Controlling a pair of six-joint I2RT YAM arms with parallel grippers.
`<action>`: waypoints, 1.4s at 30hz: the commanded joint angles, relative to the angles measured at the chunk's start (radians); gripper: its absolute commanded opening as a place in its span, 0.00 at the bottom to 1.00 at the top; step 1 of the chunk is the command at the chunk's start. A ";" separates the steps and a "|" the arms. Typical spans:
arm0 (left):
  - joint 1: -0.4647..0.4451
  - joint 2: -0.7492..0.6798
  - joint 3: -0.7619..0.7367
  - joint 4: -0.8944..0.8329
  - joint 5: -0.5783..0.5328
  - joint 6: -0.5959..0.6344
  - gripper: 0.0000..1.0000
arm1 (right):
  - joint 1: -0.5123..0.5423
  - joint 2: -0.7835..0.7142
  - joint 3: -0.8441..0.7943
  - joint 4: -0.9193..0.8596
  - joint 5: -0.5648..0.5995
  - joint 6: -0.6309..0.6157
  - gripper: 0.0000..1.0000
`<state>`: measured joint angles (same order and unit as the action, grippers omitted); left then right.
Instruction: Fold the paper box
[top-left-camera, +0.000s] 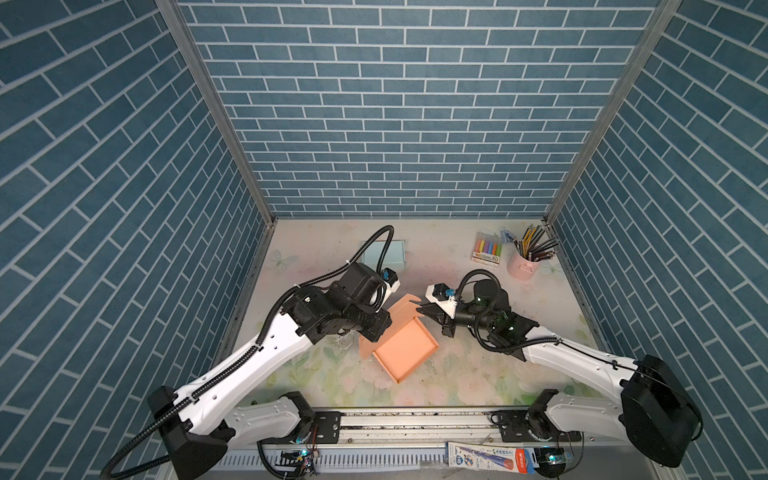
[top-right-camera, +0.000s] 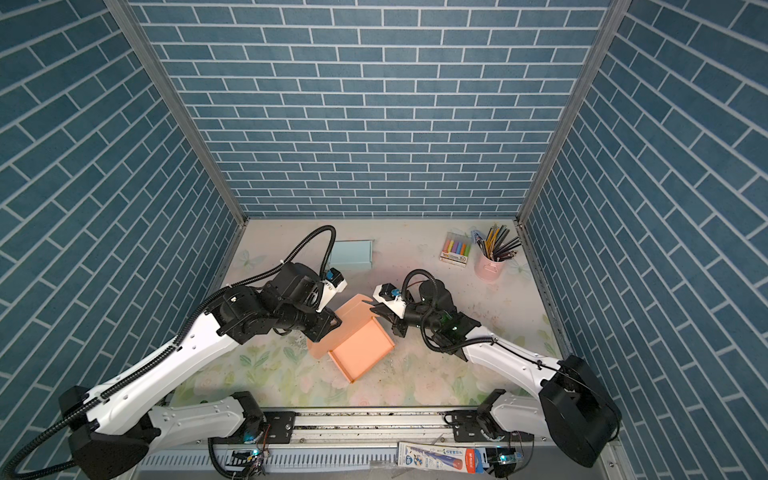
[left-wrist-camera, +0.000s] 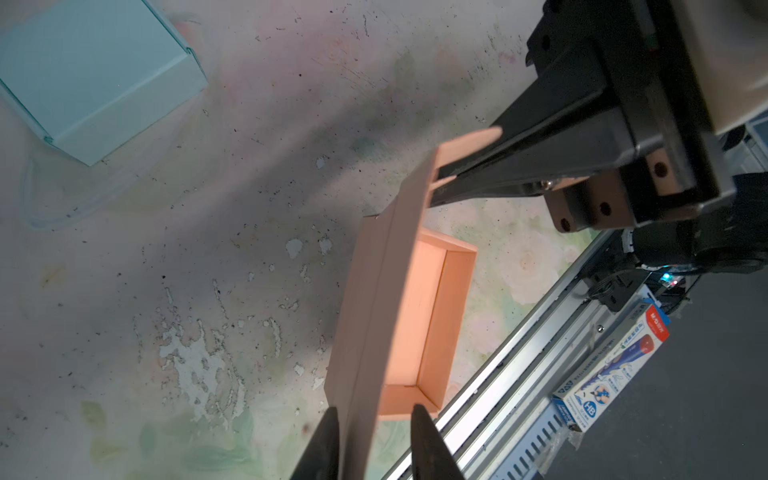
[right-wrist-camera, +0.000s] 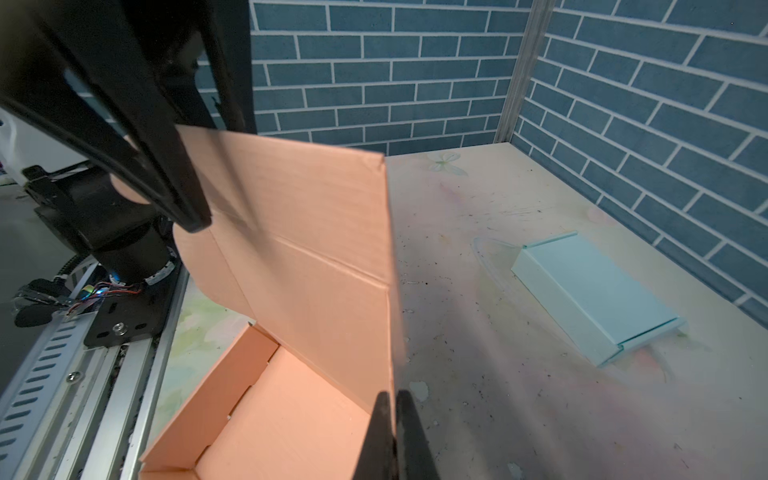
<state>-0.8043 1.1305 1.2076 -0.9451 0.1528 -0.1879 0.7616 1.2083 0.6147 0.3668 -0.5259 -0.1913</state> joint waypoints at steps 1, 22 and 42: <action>0.022 -0.055 -0.058 0.039 -0.036 -0.015 0.57 | 0.005 -0.037 -0.021 0.017 0.083 -0.018 0.01; 0.071 -0.324 -0.500 0.567 -0.119 -0.299 0.76 | -0.035 -0.119 -0.182 0.112 0.222 0.169 0.00; 0.314 -0.249 -0.831 1.131 0.116 -0.265 0.77 | -0.065 -0.091 -0.181 0.107 0.229 0.192 0.00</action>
<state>-0.5026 0.8528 0.3882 0.0444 0.2245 -0.4717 0.7002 1.1088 0.4347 0.4492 -0.3092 -0.0219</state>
